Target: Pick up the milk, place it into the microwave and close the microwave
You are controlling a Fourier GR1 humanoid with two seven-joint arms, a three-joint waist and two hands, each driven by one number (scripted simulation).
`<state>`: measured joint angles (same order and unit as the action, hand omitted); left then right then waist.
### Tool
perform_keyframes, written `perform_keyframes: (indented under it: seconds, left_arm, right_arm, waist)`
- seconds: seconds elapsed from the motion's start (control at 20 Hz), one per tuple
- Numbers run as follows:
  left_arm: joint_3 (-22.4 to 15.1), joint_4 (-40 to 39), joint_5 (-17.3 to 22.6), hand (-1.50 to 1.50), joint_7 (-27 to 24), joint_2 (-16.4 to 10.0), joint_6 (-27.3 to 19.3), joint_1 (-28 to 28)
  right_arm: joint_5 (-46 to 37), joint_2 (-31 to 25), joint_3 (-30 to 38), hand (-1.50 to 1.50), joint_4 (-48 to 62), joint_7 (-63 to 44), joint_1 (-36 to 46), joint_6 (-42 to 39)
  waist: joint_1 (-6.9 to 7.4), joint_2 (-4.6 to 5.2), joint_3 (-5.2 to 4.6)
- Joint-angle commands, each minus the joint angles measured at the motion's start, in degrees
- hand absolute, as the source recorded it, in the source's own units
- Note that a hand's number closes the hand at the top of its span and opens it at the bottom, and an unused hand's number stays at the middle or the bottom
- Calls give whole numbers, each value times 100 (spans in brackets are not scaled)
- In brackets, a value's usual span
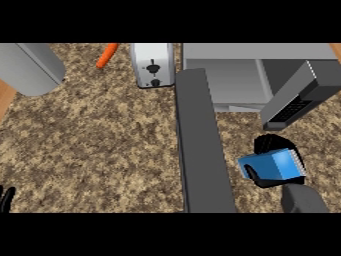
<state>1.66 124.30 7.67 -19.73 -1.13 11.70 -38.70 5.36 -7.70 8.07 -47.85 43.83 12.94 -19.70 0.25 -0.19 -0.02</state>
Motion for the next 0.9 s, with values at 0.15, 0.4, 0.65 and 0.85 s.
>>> perform_keyframes:
  seconds: [0.15,0.4,0.65,0.85]
  left_arm:
    - [302,-158,178,-150,-146,-33,126,-70]
    - [450,-301,318,-150,122,-55,113,391]
    - [544,86,433,-150,-12,-87,491,-234]
    - [1049,-161,893,-150,130,-231,628,119]
  right_arm:
    - [85,645,-710,150,-2568,-1092,-1256,316]
    - [442,732,-945,150,-4002,-2327,-1859,593]
    - [545,766,-1718,150,-4419,-3102,-1305,1957]
    - [316,769,-1924,150,-4254,-2988,-936,2381]
  waist:
    - [-90,-23,-9]
    - [-60,2,-3]
    - [29,5,0]
    - [28,14,1]
